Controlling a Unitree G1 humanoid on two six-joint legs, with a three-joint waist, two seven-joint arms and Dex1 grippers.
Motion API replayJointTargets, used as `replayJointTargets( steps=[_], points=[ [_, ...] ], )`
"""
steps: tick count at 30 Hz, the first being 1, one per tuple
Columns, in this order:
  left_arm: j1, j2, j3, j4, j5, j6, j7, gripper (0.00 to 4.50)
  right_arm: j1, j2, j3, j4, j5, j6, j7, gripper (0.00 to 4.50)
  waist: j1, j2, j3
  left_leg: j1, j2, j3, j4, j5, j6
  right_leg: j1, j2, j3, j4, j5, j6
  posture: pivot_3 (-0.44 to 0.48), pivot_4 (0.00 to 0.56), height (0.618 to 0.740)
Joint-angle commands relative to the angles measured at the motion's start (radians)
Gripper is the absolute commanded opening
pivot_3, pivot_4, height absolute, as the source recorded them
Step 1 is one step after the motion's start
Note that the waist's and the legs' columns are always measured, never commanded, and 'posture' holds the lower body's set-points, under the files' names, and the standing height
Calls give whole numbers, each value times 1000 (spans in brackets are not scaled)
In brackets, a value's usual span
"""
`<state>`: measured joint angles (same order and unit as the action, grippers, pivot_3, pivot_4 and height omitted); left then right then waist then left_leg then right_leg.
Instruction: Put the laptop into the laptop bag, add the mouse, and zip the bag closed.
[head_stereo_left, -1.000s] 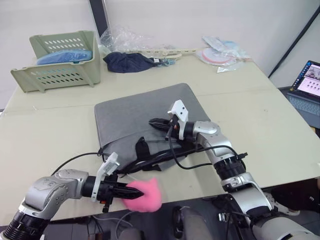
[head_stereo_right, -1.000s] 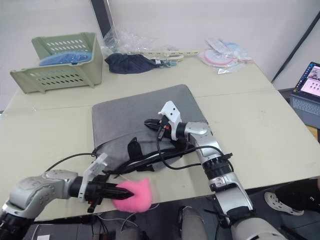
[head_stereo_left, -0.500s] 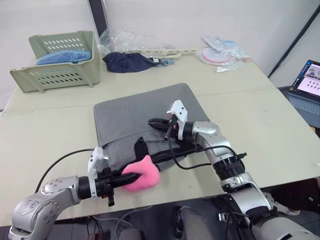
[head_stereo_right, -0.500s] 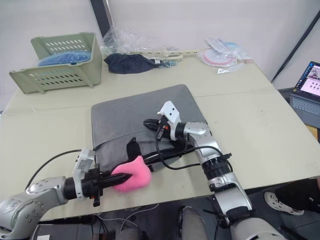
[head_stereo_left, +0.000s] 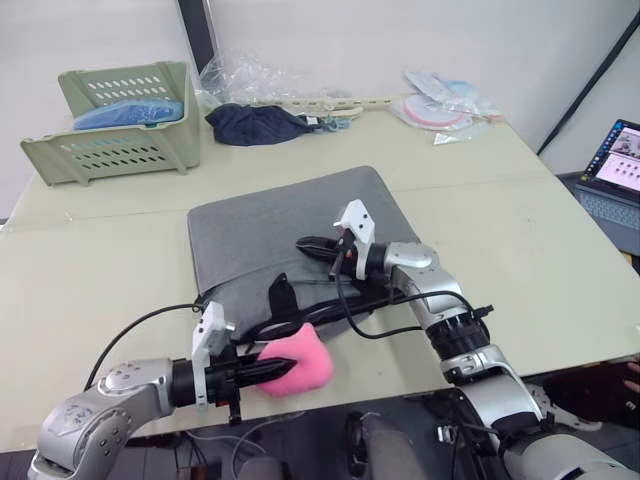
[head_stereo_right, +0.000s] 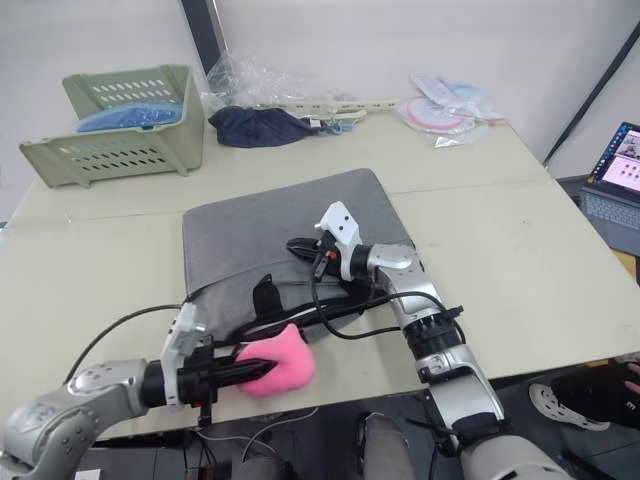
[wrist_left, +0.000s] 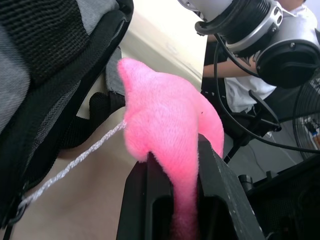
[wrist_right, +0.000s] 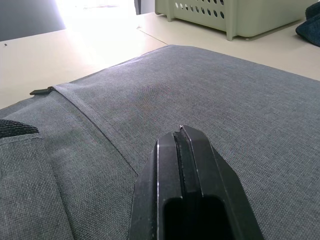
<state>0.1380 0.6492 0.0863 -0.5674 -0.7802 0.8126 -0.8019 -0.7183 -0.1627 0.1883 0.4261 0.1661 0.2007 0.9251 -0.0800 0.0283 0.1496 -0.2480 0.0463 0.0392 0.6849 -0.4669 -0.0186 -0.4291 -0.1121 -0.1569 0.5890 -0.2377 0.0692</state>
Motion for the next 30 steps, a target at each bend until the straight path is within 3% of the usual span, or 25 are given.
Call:
replayJointTargets(
  steps=[1,16,30],
  points=[
    [-27,-9,-50,-5,15,-56,-41,23,73,3,71,115,-60,63,-6,0,0,0,0,0,0,0,0,0,0,0,0,0,0,0,0,0,150,740],
    [-97,-40,-133,48,93,-127,-35,23,77,8,73,113,-59,63,-6,0,0,0,0,0,1,0,0,0,0,0,0,0,0,0,0,0,150,740],
    [-168,-68,-163,49,86,-103,-35,23,76,11,76,113,-60,65,-5,0,0,0,0,0,1,0,0,0,0,0,-1,0,0,0,0,0,150,740]
  ],
)
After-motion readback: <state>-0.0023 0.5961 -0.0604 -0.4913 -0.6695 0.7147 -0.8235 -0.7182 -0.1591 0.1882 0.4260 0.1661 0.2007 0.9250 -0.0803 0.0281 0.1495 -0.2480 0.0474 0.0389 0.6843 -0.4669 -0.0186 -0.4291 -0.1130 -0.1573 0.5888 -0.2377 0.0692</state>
